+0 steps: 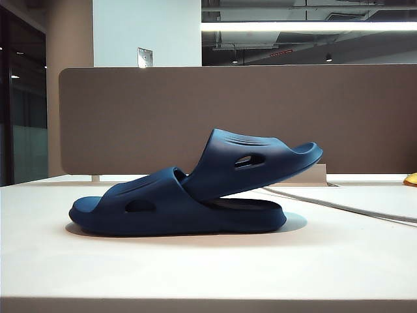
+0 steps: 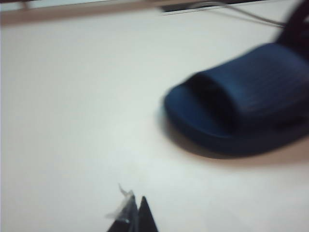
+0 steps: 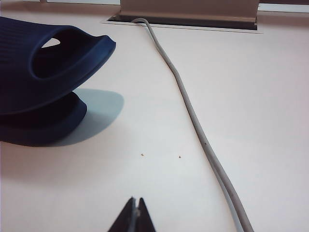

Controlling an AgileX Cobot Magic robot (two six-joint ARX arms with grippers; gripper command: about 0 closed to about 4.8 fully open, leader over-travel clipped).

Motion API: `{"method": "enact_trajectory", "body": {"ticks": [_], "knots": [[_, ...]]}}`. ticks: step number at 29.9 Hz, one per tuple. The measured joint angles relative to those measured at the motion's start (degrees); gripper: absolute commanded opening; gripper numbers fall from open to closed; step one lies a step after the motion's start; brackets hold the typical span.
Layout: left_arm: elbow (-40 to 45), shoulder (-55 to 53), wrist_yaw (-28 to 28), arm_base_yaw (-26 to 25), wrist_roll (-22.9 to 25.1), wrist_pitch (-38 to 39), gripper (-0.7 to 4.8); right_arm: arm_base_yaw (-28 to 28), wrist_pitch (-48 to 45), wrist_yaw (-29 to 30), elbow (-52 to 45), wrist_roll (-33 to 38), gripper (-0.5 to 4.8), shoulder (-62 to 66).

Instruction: Interlock the pair of blue slippers on the table with their fronts facing up.

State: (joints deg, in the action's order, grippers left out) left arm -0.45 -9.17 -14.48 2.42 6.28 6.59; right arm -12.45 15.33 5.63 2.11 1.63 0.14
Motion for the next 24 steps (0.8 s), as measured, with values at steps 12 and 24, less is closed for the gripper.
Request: {"method": "enact_trajectory", "body": {"ticks": [12,24], "knots": [[0.02,0.00,5.09,0.00,-6.01,0.02,-0.03,0.00,0.00,-0.02,0.00,0.00,-0.05,0.00],[0.02,0.00,5.09,0.00,-6.14,0.02,-0.03,0.00,0.00,0.00,0.00,0.00,-0.05,0.00]]}}
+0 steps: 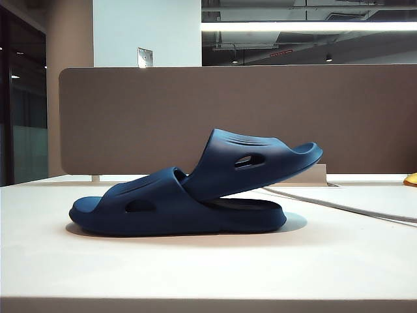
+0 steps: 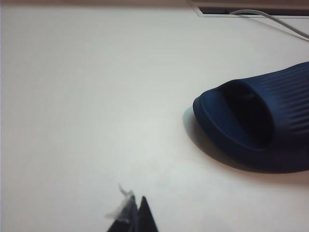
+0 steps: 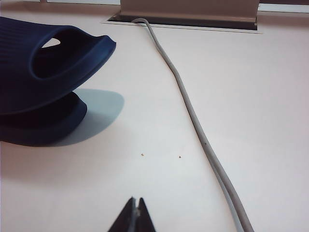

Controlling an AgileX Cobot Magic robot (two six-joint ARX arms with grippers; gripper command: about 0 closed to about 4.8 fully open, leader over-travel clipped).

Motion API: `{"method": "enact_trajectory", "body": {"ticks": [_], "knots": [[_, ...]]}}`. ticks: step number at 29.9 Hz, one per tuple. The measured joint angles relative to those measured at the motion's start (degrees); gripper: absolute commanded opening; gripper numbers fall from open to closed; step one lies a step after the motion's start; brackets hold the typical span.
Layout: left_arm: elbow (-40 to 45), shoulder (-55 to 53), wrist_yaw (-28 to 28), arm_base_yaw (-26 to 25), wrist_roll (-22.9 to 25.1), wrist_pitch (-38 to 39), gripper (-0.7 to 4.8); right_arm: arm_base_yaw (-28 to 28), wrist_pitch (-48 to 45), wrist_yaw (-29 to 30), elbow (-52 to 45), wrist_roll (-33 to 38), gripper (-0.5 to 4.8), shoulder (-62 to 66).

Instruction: Interlock the pair of blue slippers on the table with their fronts facing up.

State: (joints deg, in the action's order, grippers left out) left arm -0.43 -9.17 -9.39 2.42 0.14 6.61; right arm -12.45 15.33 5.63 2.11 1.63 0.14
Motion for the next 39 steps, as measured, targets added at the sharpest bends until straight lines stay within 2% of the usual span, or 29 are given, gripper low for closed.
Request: {"method": "enact_trajectory", "body": {"ticks": [21,27,39], "knots": [[0.00,0.00,0.00,0.00,0.00,0.00,-0.03,0.00,0.00,-0.07,0.00,0.00,-0.05,0.00],[0.00,0.00,0.00,0.00,0.00,0.00,-0.03,0.00,0.02,-2.91,-0.02,-0.02,-0.05,0.00],[0.00,0.00,0.00,0.00,0.00,0.00,-0.03,0.00,0.04,-3.06,-0.02,-0.02,-0.05,0.00]]}}
